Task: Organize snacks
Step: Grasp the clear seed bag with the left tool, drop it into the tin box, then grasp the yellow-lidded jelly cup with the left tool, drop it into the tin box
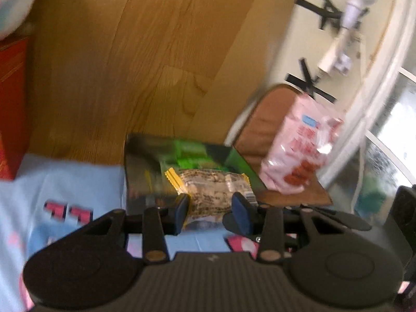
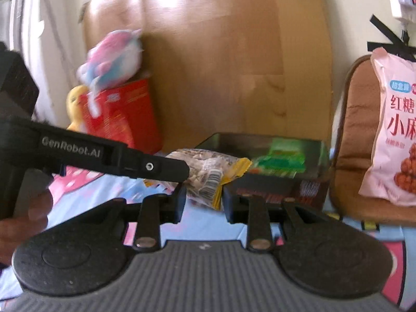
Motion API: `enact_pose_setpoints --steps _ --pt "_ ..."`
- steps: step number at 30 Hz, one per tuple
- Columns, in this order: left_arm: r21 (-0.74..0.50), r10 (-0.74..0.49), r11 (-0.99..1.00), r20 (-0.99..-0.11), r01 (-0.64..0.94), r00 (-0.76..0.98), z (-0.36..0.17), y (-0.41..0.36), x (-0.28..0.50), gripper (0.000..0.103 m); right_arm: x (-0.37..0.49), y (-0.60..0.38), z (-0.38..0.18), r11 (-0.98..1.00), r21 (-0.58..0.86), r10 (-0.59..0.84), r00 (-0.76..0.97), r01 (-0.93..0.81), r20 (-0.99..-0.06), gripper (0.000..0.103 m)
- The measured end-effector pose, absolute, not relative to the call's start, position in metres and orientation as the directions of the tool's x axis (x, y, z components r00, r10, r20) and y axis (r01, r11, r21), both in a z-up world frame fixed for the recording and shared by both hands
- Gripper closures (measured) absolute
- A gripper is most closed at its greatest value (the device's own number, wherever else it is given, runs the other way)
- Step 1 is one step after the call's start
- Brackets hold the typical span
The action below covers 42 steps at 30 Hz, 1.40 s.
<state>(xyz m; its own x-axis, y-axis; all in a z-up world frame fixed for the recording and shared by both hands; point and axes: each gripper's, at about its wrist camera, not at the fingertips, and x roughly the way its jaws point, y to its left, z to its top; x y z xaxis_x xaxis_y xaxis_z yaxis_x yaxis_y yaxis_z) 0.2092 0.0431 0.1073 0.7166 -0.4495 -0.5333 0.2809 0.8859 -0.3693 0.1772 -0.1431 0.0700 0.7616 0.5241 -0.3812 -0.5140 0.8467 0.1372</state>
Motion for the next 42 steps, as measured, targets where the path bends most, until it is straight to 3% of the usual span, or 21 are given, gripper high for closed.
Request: enact_pose_setpoints --steps 7,13,18,21,23,25,33,37,42 --pt "-0.346 -0.341 0.925 -0.577 0.156 0.742 0.088 0.047 0.273 0.067 0.248 -0.148 0.067 0.868 0.162 0.490 0.755 -0.469 -0.436 0.065" --pt "-0.446 -0.490 0.853 -0.506 0.271 0.710 0.089 0.055 0.231 0.067 0.211 -0.227 0.063 0.871 0.281 0.489 0.768 -0.403 -0.414 0.064" --pt "-0.522 -0.619 0.780 -0.564 0.345 0.546 0.056 0.021 0.203 0.067 0.153 -0.285 0.026 0.873 0.397 0.460 0.751 -0.285 -0.474 0.062" --pt "-0.541 -0.644 0.764 -0.611 0.350 0.461 0.035 -0.003 0.190 0.059 0.114 -0.291 0.008 0.851 0.431 0.497 0.725 -0.300 -0.476 0.062" --pt "-0.556 -0.661 0.750 -0.621 0.357 0.420 0.028 -0.017 0.185 0.058 0.099 -0.285 0.001 0.828 0.470 0.522 0.726 -0.305 -0.447 0.051" --pt "-0.572 -0.682 0.731 -0.622 0.373 0.384 0.025 -0.031 0.179 0.058 0.091 -0.277 -0.002 0.811 0.488 0.545 0.719 -0.322 -0.431 0.051" --pt "-0.603 -0.692 0.722 -0.624 0.339 0.363 0.019 -0.038 0.157 0.058 0.085 -0.242 -0.011 0.848 0.394 0.520 0.706 -0.356 -0.481 0.050" --pt "-0.611 -0.683 0.729 -0.617 0.310 0.391 0.017 -0.028 0.151 0.063 0.082 -0.227 -0.011 0.883 0.297 0.467 0.739 -0.363 -0.486 0.054" --pt "-0.601 -0.688 0.721 -0.559 0.346 0.463 0.049 -0.008 0.139 0.065 0.074 -0.213 0.009 0.885 0.223 0.466 0.772 -0.409 -0.432 0.054"
